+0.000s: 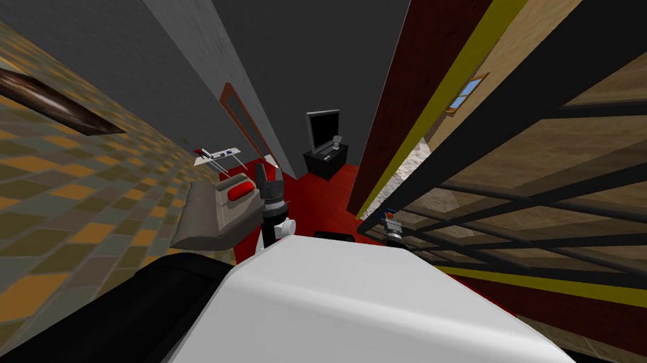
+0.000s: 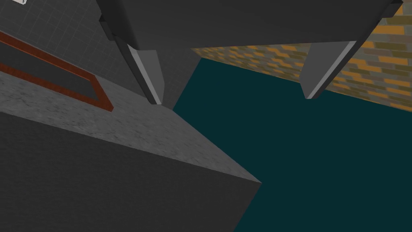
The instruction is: Pull the door open
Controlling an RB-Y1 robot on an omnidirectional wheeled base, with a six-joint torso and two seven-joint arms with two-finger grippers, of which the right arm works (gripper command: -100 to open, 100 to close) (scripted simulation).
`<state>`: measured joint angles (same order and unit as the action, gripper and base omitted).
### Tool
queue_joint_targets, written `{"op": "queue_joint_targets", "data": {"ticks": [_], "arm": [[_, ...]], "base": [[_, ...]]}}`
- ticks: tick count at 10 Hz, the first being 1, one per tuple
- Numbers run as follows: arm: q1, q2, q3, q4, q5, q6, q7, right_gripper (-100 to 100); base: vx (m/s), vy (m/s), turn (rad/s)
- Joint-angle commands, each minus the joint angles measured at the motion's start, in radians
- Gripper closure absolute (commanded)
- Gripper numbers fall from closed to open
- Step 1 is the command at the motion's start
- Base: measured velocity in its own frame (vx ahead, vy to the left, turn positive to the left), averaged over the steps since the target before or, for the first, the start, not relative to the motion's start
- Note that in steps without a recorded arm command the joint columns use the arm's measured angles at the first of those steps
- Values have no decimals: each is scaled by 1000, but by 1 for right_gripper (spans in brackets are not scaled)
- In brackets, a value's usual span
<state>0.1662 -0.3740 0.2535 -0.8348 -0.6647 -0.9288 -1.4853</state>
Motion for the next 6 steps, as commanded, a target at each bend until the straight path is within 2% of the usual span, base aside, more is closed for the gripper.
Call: {"op": "queue_joint_targets", "data": {"ticks": [1, 3, 6], "arm": [[13, -11, 17, -5, 7, -8, -17, 100], [26, -31, 41, -9, 18, -23, -44, 100], [47, -64, 82, -17, 36, -48, -88, 100]], "base": [[-193, -37, 101], [-200, 11, 105], [-236, -29, 118]]}}
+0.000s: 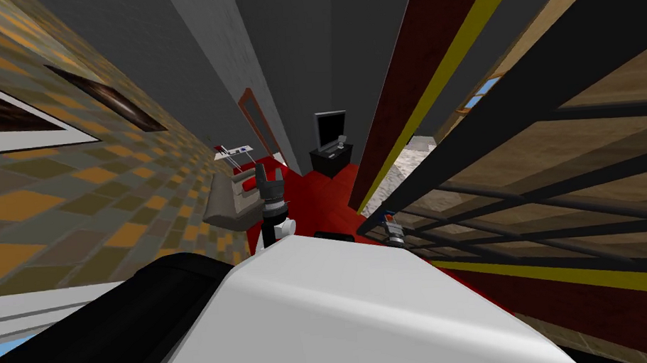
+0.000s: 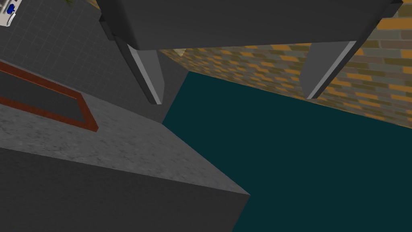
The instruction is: Pull the door open
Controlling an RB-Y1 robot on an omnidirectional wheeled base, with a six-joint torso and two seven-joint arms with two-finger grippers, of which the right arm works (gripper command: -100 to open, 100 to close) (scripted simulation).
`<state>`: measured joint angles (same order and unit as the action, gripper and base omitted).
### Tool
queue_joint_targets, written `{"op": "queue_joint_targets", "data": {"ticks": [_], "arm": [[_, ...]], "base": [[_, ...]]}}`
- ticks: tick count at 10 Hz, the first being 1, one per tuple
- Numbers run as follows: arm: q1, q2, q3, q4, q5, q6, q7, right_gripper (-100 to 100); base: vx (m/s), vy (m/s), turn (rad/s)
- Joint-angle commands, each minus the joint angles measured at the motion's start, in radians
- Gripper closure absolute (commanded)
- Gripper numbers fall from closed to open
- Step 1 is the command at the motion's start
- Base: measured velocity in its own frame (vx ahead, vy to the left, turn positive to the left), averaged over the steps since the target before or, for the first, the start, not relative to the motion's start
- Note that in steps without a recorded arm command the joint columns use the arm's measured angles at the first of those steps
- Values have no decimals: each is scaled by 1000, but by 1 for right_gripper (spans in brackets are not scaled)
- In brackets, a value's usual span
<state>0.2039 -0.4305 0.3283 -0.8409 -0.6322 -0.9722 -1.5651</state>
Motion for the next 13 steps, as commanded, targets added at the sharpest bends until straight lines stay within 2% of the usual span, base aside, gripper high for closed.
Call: {"op": "queue_joint_targets", "data": {"ticks": [1, 2, 5, 7, 8, 9, 10, 13], "arm": [[0, 0, 0, 0, 0, 0, 0, 100], [15, -15, 23, 3, 10, -22, -23, 100], [37, -43, 54, 4, 25, -60, -57, 100], [57, -70, 83, 4, 39, -95, -88, 100], [64, -78, 92, 4, 44, -106, -98, 100], [50, -70, 88, 20, 43, -102, -95, 100], [73, -80, 112, 17, 59, -130, -106, 100], [103, -98, 142, 13, 81, -176, -121, 100]], "base": [[-113, -14, 32], [-139, -27, 128], [-231, -26, 124], [-257, -40, 143], [-257, -41, 89], [-117, -22, 26], [-94, -3, 63], [-137, -31, 45]]}}
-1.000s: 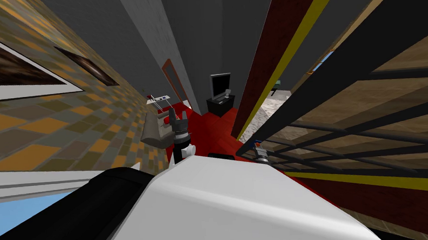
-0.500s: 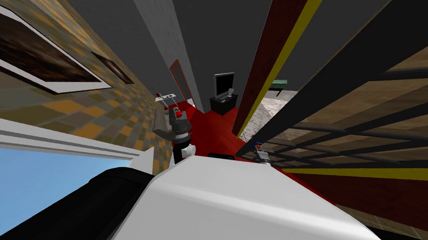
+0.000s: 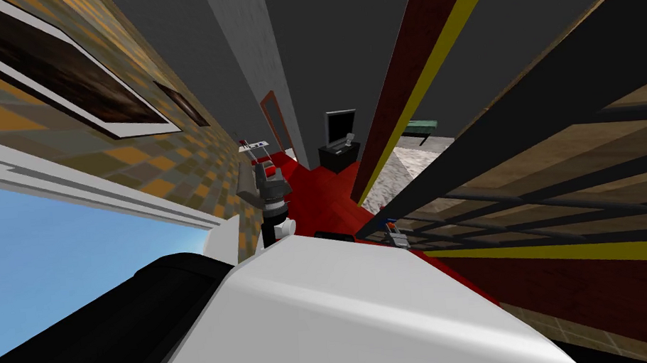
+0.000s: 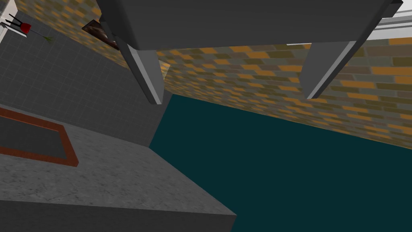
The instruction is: Pull the door open
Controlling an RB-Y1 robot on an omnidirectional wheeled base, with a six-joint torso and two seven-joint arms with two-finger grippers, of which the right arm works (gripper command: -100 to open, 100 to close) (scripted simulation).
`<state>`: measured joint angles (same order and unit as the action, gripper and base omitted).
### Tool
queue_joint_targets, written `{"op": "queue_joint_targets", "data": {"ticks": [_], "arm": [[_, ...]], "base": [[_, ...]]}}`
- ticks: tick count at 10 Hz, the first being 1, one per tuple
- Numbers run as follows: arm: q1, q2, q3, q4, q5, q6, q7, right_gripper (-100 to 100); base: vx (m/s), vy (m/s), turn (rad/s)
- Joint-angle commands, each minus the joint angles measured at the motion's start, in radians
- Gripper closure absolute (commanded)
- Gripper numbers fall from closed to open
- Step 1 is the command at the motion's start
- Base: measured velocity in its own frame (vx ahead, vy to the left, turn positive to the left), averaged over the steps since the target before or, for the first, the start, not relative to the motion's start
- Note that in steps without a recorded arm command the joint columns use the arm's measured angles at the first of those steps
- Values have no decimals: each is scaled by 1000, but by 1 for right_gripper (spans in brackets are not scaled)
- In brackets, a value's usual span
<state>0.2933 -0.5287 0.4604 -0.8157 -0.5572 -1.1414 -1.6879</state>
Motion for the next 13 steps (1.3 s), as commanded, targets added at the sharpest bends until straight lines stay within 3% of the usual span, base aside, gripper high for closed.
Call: {"op": "queue_joint_targets", "data": {"ticks": [1, 4, 5, 6, 7, 10, 13], "arm": [[29, -10, 26, -15, 19, -32, -6, 100], [65, -32, 63, -20, 46, -89, -24, 100], [68, -33, 65, -20, 47, -93, -25, 100], [67, -30, 65, -28, 47, -77, -19, 100], [81, -17, 71, 5, 46, -115, -24, 100], [104, 3, 75, 58, 42, -178, -28, 100], [133, 29, 81, 126, 37, -260, -34, 100]], "base": [[-147, -77, 53], [-157, -95, 36], [-135, -66, 16], [-48, -11, 9], [-9, -39, 216], [-15, -62, 171], [-48, -32, 188]]}}
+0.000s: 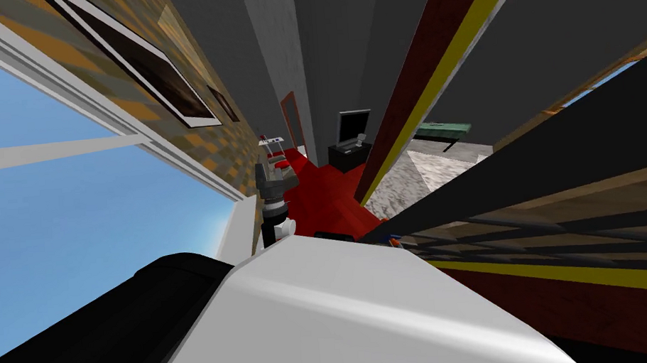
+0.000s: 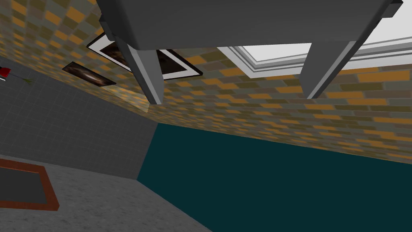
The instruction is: Pull the door open
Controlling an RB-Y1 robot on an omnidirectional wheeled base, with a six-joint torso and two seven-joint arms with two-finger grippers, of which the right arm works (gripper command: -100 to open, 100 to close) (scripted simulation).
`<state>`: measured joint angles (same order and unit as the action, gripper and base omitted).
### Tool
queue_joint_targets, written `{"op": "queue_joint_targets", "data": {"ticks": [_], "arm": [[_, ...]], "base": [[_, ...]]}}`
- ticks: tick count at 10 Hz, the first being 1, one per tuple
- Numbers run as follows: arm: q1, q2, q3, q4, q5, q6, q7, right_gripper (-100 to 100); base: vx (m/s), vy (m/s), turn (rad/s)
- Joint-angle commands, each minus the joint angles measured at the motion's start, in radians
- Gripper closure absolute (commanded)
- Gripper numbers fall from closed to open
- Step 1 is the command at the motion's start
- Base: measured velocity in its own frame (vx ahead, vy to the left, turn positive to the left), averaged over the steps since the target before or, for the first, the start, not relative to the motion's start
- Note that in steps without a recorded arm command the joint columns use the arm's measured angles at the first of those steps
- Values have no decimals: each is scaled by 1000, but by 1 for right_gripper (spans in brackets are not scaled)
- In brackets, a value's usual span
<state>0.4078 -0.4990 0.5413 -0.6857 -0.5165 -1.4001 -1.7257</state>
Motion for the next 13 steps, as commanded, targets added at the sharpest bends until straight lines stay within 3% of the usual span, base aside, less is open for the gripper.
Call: {"op": "queue_joint_targets", "data": {"ticks": [1, 3, 4, 5, 6, 9, 10, 12, 13], "arm": [[30, 8, 3, 20, -5, -31, 2, 100], [51, 27, 7, 70, -9, -92, -3, 100], [51, 27, 7, 70, -9, -92, -3, 100], [71, 45, 11, 117, -12, -148, -7, 100], [71, 45, 11, 117, -12, -152, -7, 100], [98, 68, 16, 179, -17, -233, -13, 100], [112, 80, 19, 210, -19, -275, -15, 100], [122, 90, 21, 235, -21, -310, -17, 100], [122, 90, 21, 236, -21, -310, -17, 100]], "base": [[-53, -21, 221], [-58, -31, 208], [-40, -22, 55], [-58, -24, 241], [-59, -24, 142], [-71, -15, 135], [-130, -29, 203], [-125, -17, 81], [-90, -7, -1]]}}
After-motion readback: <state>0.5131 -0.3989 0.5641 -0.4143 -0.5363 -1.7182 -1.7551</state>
